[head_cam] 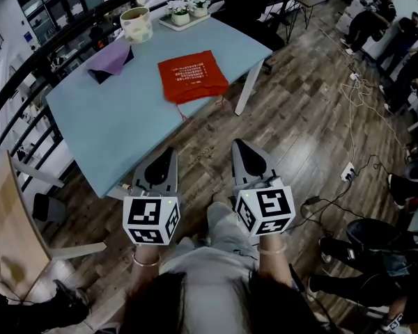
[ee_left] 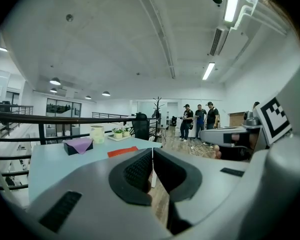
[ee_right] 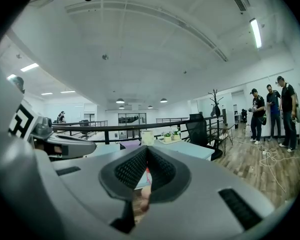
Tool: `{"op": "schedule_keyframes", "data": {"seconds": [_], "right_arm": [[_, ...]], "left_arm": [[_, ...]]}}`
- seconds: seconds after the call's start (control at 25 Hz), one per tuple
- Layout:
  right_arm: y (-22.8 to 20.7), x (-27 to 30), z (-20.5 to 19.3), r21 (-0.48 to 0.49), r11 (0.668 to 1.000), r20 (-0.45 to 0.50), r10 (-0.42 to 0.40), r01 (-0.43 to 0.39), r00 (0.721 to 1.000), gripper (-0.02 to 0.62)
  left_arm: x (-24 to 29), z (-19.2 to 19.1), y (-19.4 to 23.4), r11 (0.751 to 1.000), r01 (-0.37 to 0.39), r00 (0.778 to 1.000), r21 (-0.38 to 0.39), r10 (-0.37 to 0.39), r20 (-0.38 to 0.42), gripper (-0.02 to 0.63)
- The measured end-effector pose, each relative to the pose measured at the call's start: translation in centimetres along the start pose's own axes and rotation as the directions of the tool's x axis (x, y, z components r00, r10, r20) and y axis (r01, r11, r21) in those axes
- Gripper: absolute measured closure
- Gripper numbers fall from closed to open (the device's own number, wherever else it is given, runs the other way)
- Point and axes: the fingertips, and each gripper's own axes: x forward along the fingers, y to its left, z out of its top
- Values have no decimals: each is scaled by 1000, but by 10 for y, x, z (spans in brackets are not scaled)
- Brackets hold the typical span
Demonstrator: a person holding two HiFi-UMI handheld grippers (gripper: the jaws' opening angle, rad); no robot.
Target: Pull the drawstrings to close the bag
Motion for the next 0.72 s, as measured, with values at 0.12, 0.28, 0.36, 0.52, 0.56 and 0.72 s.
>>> {"op": "schedule_keyframes", "data": {"seconds": [0.12, 0.28, 0.36, 0.52, 0.56, 0.72], "right_arm": [[-18, 19, -3, 7, 1000, -18, 7, -7, 1000, 569], [-43, 47, -2, -3, 1000, -28, 19, -19, 999, 569], [-56, 62, -1, -13, 1000, -40, 23, -24, 999, 569], [-83, 88, -3, -35, 999, -60, 32, -35, 998, 569], [-91, 94, -3, -42, 998, -64, 37, -39, 997, 569], [-117, 120, -6, -67, 996, -84, 59, -64, 995, 569]], "left_arm": [[26, 2, 4, 1000, -9, 1000, -2, 9, -6, 584], [63, 10, 4, 1000, -17, 1000, 4, 17, -16, 584], [80, 13, 5, 1000, -28, 999, 11, 28, -22, 584], [114, 15, 4, 998, -56, 998, 8, 56, -33, 584], [123, 15, 4, 998, -64, 997, 5, 64, -35, 584], [154, 15, 5, 995, -95, 994, -6, 95, -47, 584]]}}
